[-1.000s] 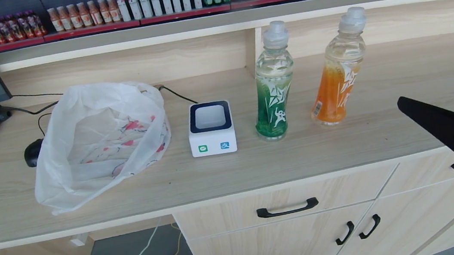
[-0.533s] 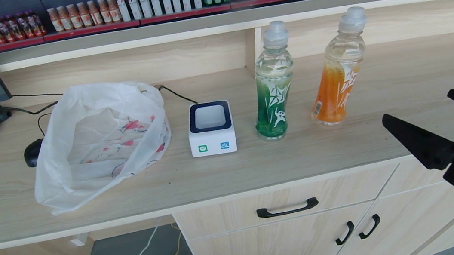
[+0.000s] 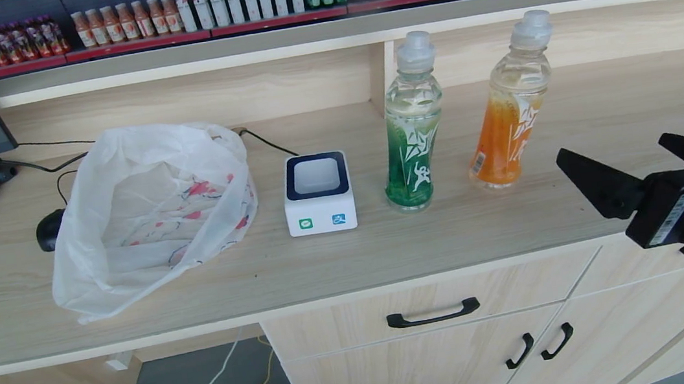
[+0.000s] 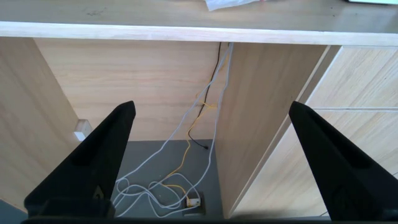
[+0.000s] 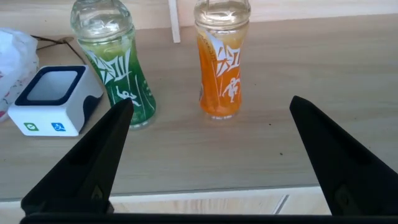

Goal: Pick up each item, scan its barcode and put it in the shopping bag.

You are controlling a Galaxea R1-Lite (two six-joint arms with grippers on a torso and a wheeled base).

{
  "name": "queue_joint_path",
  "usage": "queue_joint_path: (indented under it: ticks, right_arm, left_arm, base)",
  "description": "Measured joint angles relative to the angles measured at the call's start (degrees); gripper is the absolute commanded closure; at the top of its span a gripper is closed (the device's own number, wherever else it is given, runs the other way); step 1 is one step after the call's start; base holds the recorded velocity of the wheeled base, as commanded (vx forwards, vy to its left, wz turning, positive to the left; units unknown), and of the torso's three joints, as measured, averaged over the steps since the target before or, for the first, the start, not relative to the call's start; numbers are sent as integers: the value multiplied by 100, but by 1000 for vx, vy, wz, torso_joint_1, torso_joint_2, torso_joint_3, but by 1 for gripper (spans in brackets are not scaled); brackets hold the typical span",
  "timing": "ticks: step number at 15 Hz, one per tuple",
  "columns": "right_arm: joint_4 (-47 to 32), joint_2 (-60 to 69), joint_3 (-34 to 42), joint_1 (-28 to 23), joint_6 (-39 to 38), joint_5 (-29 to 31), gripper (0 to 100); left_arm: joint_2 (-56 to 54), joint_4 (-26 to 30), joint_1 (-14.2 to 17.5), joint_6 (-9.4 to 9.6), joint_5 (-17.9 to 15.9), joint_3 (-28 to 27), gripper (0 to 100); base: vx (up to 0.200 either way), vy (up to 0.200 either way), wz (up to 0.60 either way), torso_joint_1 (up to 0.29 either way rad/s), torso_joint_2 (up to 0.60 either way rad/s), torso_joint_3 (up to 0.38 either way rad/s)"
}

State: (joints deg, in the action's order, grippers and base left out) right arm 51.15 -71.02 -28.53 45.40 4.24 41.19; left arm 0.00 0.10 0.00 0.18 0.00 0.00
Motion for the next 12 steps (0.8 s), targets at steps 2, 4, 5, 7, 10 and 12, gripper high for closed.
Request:
queue_joint_path:
  ticks: [2,4,5,7,10,12]
  right_arm:
    - [5,-249,-282,0,27,-9,0]
    - [0,-463,-400,7,38,-33,0]
    - [-2,-568,-457,7,24,-52,0]
    - [88,-828,-636,18,11,-180,0]
    - [627,-1315,-920,46,29,-383,0]
    - [903,-1624,-1056,72,0,-449,0]
  left_arm:
    - [0,0,0,0,0,0,0]
    - [0,0,0,0,0,0,0]
    - [0,0,0,0,0,0,0]
    - [0,0,0,0,0,0,0]
    - [0,0,0,0,0,0,0]
    - [0,0,0,0,0,0,0]
  base:
    - [0,0,0,0,0,0]
    - [0,0,0,0,0,0]
    - [0,0,0,0,0,0]
    - [0,0,0,0,0,0]
    - [0,0,0,0,0,0]
    - [0,0,0,0,0,0]
